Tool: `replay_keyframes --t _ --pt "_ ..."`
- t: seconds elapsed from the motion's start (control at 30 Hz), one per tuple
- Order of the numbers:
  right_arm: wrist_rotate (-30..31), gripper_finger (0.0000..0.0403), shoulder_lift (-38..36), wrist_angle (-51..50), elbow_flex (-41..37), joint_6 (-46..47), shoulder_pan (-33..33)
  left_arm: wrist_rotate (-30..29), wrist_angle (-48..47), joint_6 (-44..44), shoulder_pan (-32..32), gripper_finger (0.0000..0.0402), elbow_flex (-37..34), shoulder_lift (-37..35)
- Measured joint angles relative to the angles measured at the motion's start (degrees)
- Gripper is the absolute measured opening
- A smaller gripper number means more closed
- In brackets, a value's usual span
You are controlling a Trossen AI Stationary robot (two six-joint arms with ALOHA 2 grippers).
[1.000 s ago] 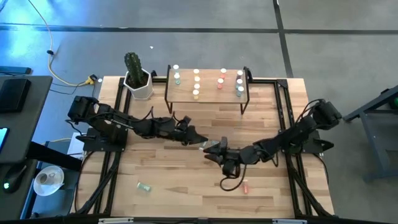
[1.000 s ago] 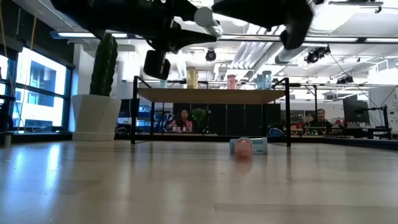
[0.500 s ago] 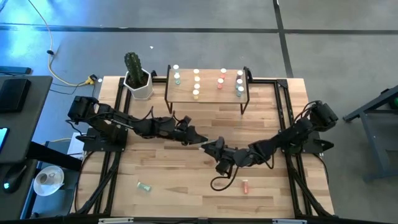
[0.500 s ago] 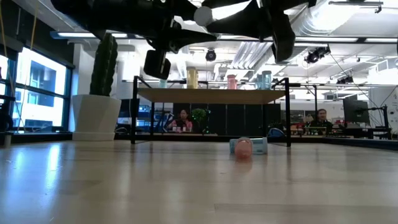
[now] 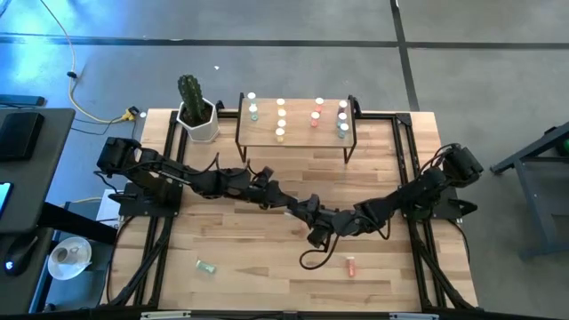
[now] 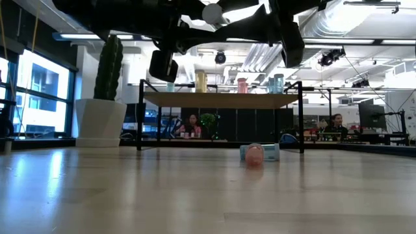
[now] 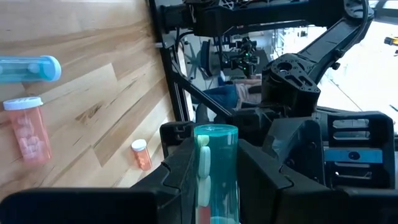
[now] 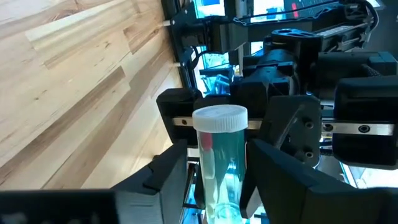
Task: Pick and place medicine bottles onto shelf by color
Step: Put the light blue pill bottle on the shelf aligned with the other light blue pill bottle
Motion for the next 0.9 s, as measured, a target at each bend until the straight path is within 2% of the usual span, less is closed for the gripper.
replay_keyframes --t 0.4,0.83,0.9 --pt "0.2 0.0086 0.0 0.0 0.0 -0.1 0.0 0.1 0.0 0.0 0.0 0.0088 0.0 0.0" --pt "0.2 0.0076 0.0 0.0 0.0 0.0 0.0 0.1 -0.1 0.0 0.0 0.0088 0.0 0.0" --pt "0.2 0.0076 0.0 0.0 0.0 -0.2 0.0 0.2 -0.1 2.1 0.0 0.0088 0.0 0.0"
